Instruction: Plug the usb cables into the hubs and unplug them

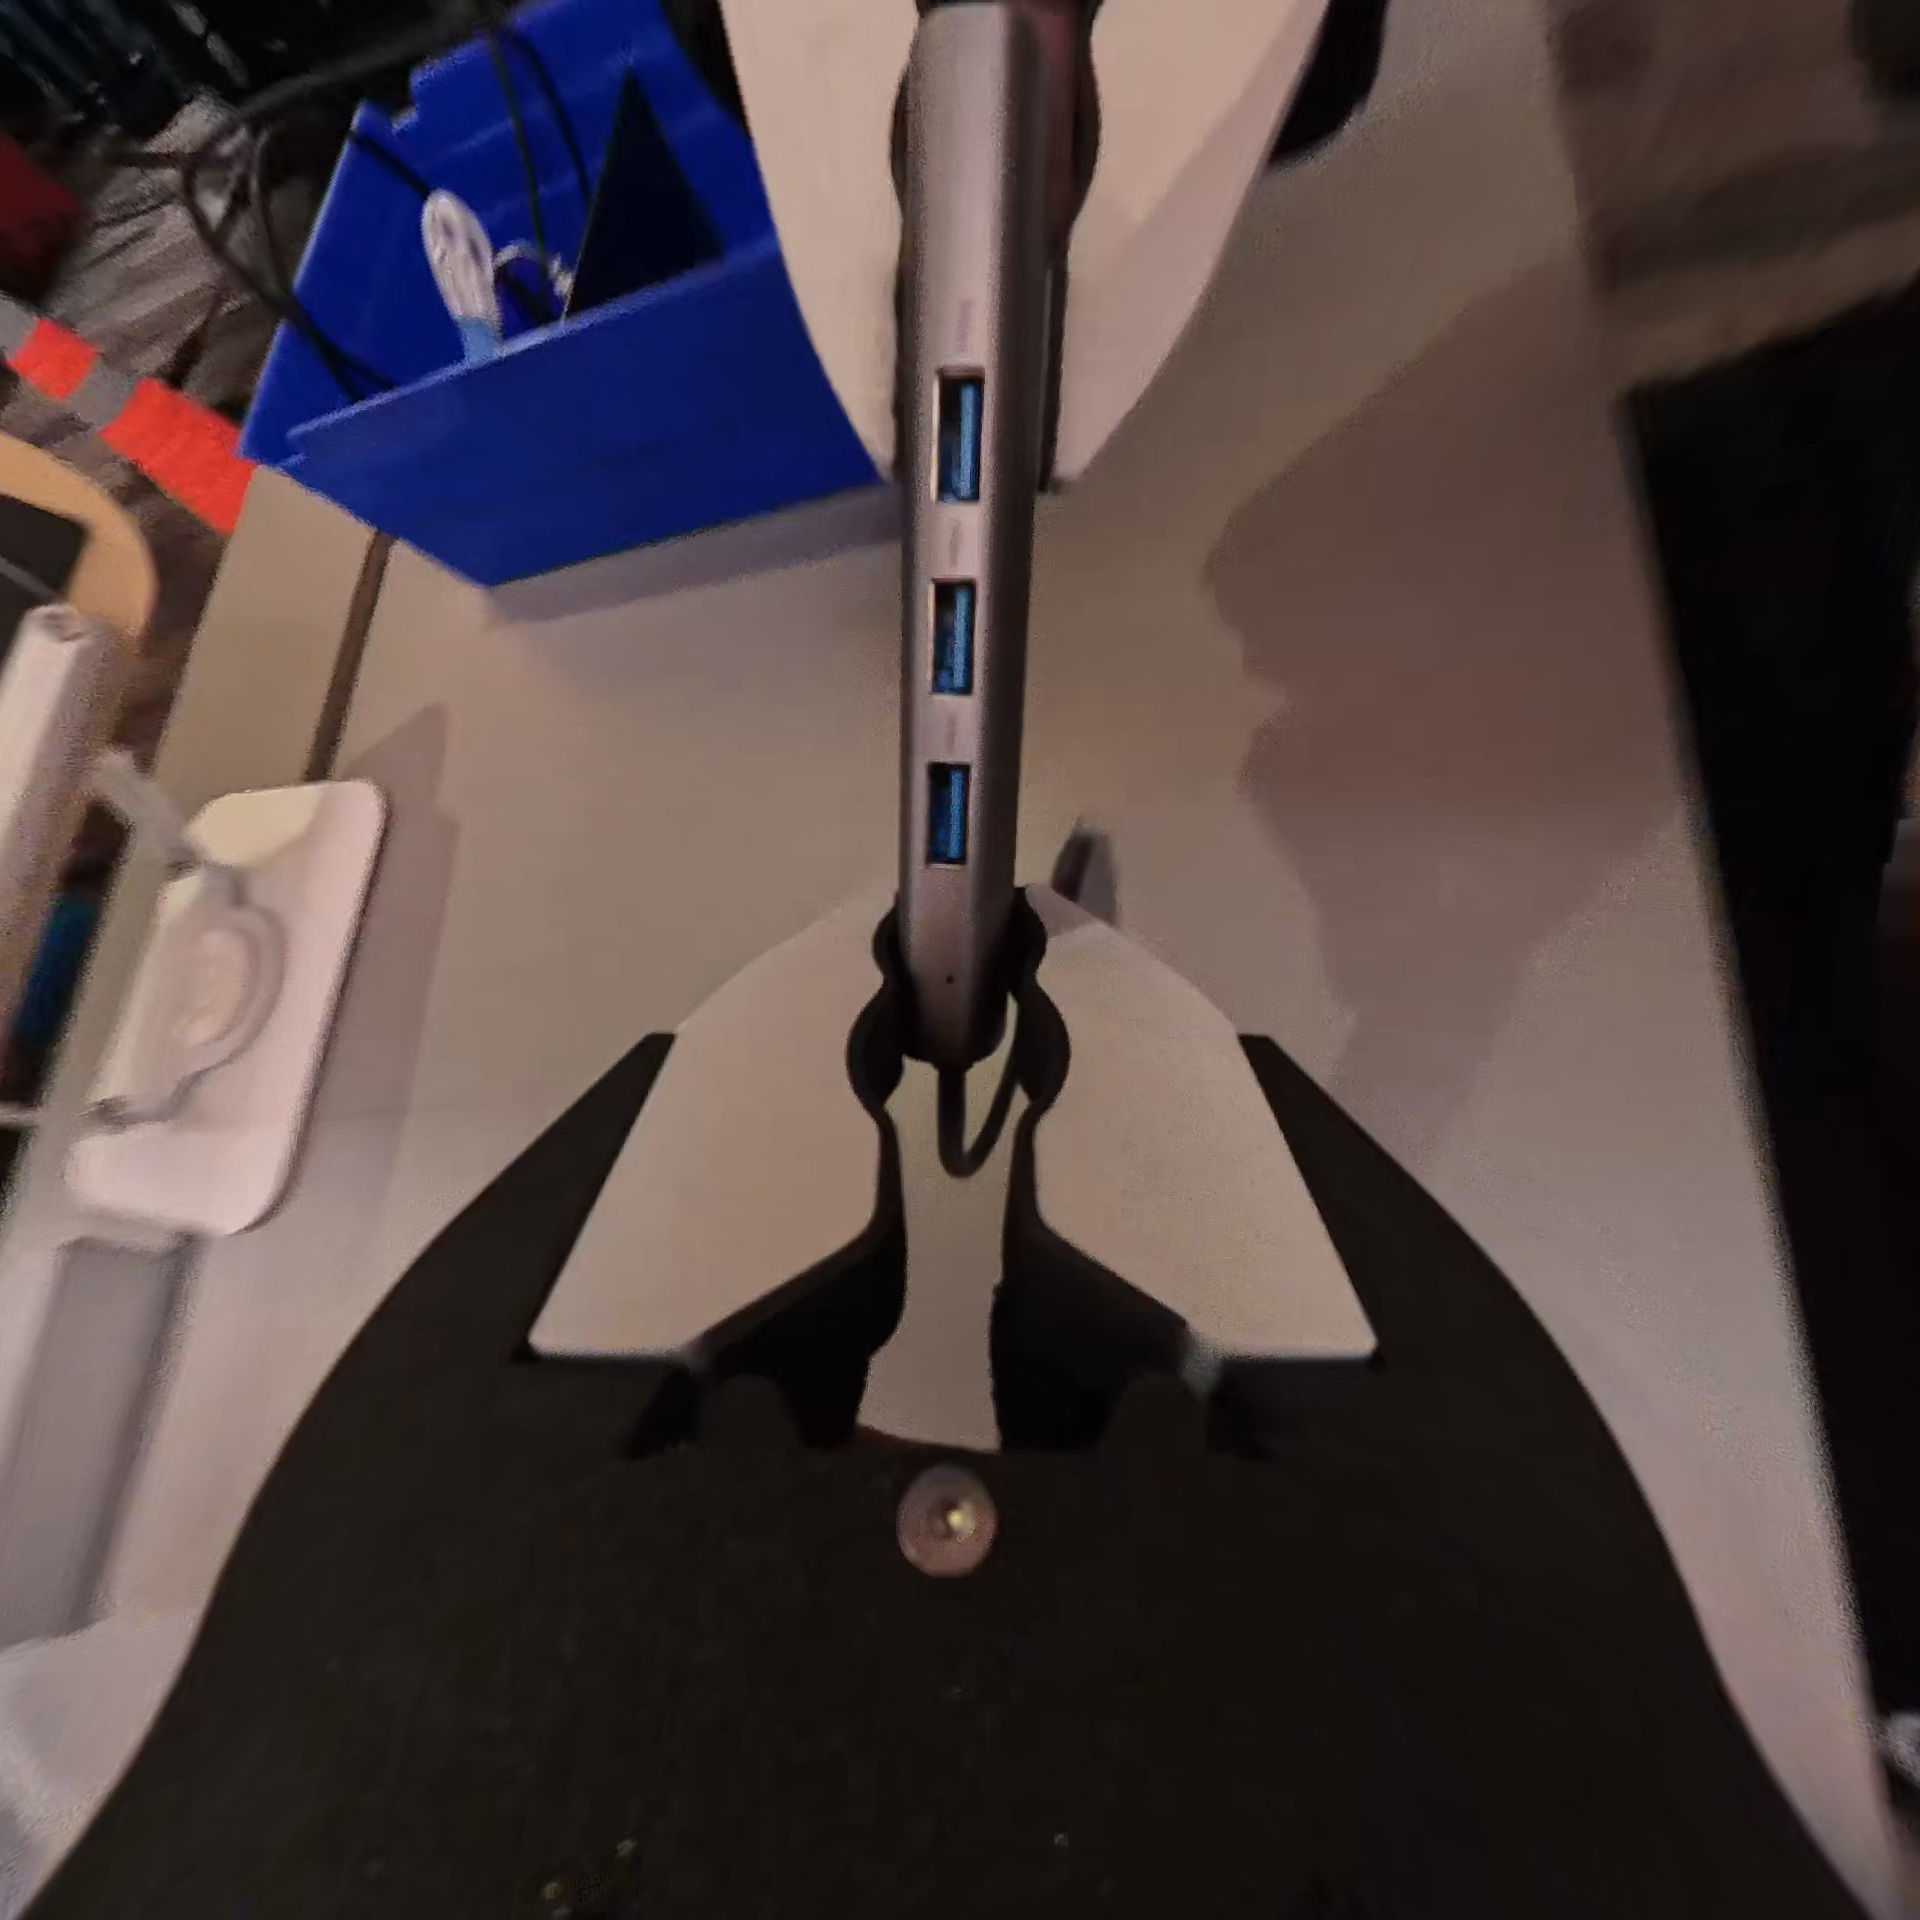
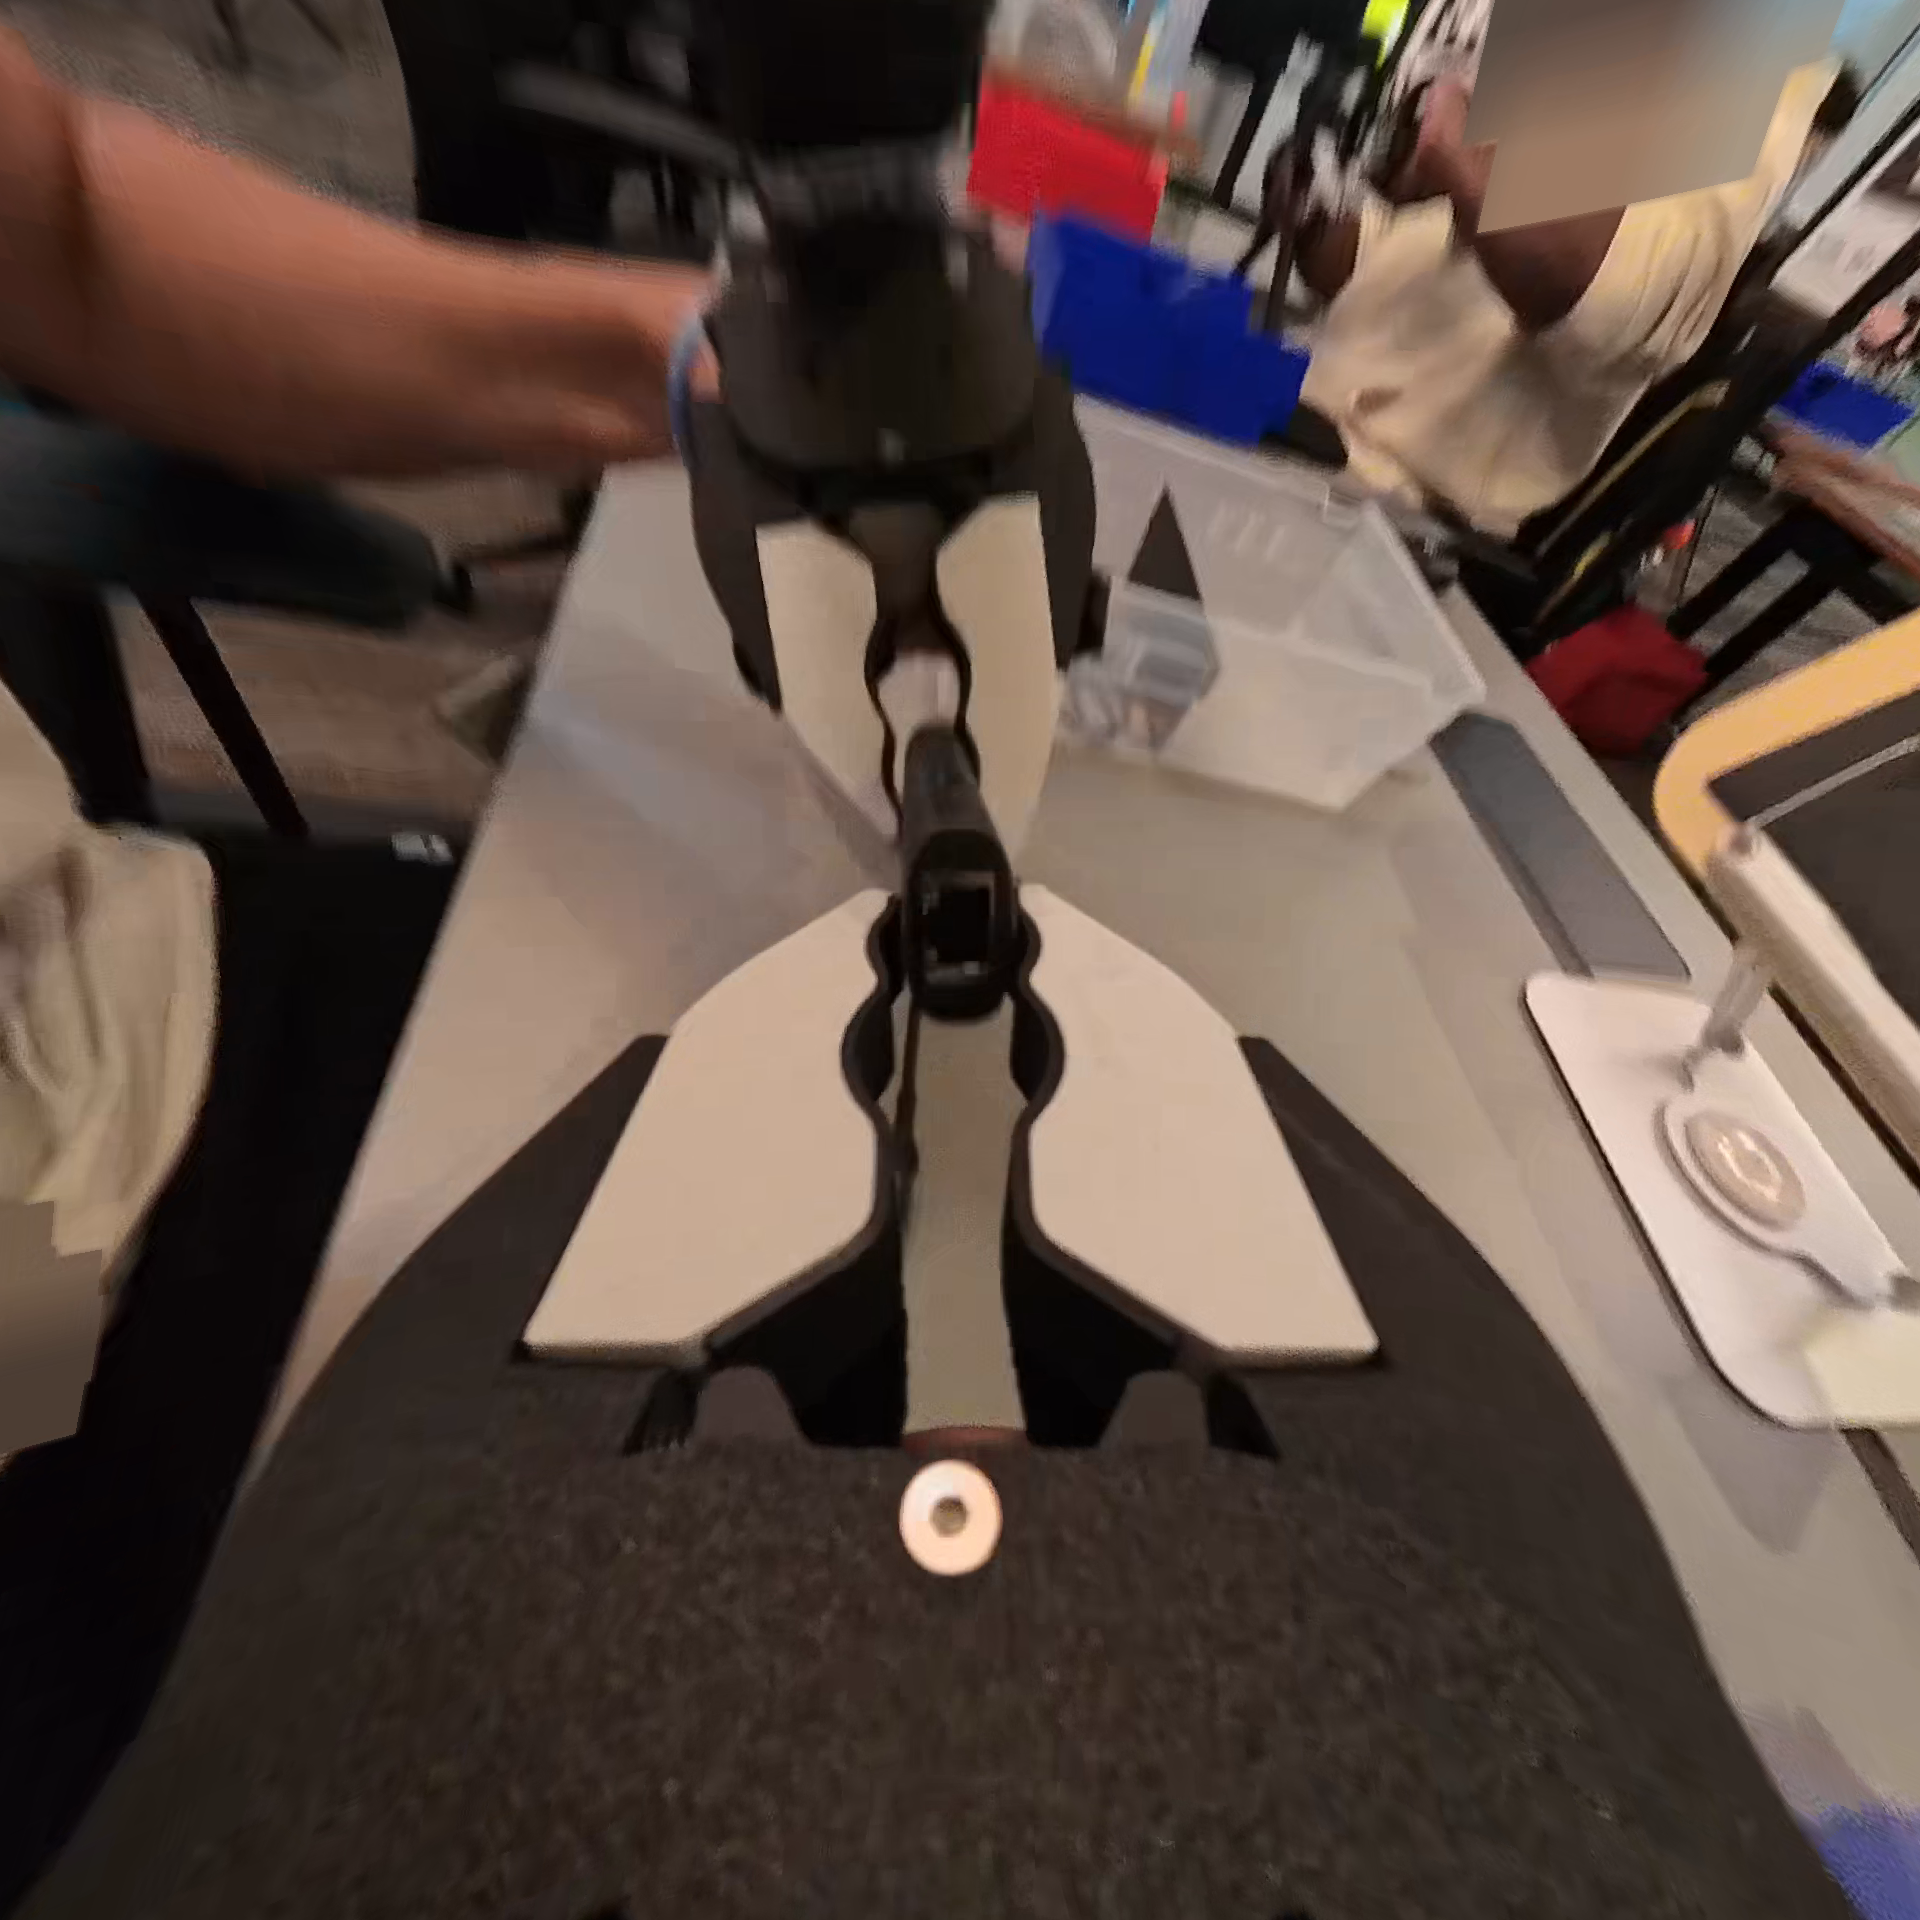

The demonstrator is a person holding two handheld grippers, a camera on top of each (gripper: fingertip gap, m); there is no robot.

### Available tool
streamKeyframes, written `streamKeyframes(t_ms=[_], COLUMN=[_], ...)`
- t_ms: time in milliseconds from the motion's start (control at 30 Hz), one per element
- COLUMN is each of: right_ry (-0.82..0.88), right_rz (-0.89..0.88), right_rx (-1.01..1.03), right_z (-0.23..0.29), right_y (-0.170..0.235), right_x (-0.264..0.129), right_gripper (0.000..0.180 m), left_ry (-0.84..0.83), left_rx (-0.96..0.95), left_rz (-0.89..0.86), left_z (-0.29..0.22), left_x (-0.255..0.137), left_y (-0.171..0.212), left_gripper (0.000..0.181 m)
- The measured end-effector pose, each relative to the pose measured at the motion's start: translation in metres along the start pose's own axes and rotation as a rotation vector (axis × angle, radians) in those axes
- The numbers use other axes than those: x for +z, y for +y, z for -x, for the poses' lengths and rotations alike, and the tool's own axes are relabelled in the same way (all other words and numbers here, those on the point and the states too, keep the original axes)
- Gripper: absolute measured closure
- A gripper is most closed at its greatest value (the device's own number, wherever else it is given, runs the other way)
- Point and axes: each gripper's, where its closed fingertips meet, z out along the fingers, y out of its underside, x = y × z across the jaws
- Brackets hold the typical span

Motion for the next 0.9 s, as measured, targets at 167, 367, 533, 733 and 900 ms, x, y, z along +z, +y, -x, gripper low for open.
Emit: streamKeyframes(t_ms=[167, 367, 533, 733, 900], right_ry=[0.199, 0.252, 0.252, 0.264, 0.254], right_rz=[0.138, 0.126, 0.117, 0.042, 0.002], right_rx=[-0.203, -0.359, -0.425, -0.495, -0.446], right_z=[-0.020, -0.026, -0.036, -0.035, -0.034], right_y=[0.034, 0.039, 0.045, 0.046, 0.046], right_x=[0.008, 0.039, 0.052, 0.053, 0.054], right_gripper=[0.124, 0.140, 0.161, 0.161, 0.162], left_ry=[-0.115, -0.167, -0.187, -0.155, -0.105], left_rx=[0.184, 0.358, 0.388, 0.349, 0.345], left_rz=[0.235, 0.388, 0.363, 0.286, 0.220], left_z=[0.028, 0.043, 0.044, 0.040, 0.041], left_x=[0.005, 0.012, 0.017, 0.020, 0.026], left_y=[0.025, 0.030, 0.025, 0.025, 0.028], left_gripper=[0.165, 0.165, 0.165, 0.165, 0.165])
